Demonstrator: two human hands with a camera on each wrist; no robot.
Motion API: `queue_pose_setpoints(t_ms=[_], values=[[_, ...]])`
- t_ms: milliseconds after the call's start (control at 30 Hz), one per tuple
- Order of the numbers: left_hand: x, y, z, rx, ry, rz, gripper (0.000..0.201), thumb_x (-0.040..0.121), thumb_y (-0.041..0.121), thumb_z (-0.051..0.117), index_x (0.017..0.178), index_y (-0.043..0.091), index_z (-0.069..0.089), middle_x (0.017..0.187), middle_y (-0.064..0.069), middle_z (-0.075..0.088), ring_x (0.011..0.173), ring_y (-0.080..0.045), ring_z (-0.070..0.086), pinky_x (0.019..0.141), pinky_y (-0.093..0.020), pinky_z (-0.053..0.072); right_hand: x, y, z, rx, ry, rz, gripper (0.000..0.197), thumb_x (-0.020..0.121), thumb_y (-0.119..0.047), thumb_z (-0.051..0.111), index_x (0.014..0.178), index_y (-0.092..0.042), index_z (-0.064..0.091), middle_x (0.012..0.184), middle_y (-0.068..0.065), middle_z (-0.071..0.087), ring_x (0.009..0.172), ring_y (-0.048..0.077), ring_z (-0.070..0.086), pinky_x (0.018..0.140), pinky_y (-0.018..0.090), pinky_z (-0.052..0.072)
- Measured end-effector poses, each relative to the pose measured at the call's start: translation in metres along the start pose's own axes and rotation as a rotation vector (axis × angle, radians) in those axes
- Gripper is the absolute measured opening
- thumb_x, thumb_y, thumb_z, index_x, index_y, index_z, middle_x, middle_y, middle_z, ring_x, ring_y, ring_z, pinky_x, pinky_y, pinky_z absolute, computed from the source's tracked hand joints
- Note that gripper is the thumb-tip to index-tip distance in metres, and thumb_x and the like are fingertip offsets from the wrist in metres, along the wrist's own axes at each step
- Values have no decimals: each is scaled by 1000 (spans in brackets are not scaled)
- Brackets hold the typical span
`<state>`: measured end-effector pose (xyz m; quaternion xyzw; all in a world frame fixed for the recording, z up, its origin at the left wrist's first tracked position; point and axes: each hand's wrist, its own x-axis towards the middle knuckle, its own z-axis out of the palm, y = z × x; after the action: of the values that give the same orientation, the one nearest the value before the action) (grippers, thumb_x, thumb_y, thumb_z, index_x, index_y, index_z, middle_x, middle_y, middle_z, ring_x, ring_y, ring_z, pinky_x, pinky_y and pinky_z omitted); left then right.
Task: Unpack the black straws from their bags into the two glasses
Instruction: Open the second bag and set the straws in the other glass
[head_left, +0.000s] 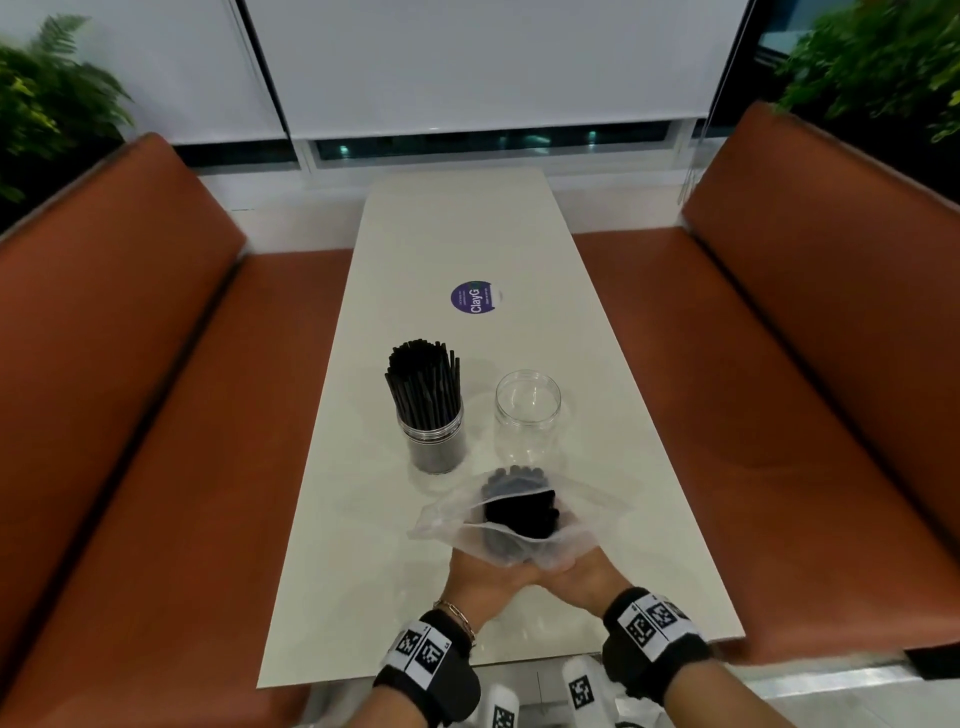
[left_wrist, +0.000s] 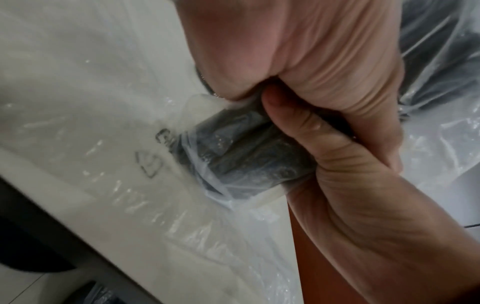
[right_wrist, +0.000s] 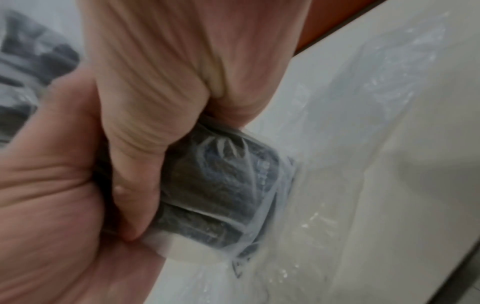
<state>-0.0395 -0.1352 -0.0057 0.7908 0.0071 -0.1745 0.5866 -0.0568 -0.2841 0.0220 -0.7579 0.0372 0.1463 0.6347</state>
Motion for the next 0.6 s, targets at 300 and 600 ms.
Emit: queue_pose_setpoints(t_ms=[300, 600], values=[[8, -6, 1, 12, 43, -37, 55, 59, 41, 100, 97, 42, 60, 95, 13, 72, 84, 14, 68, 68, -5, 53, -29, -34, -27, -59, -40, -21, 95, 59, -11, 105, 139, -34, 58, 132, -12, 73, 123, 11, 70, 103, 31, 59], [12, -16, 4, -155, 66, -112, 88, 55, 26, 107, 131, 14, 67, 125, -6, 78, 115, -26, 75, 93, -57, 63, -37, -49, -34, 326, 293, -8, 46, 104, 1, 59, 131, -31, 41, 142, 3, 64, 117, 22, 74, 86, 34, 65]])
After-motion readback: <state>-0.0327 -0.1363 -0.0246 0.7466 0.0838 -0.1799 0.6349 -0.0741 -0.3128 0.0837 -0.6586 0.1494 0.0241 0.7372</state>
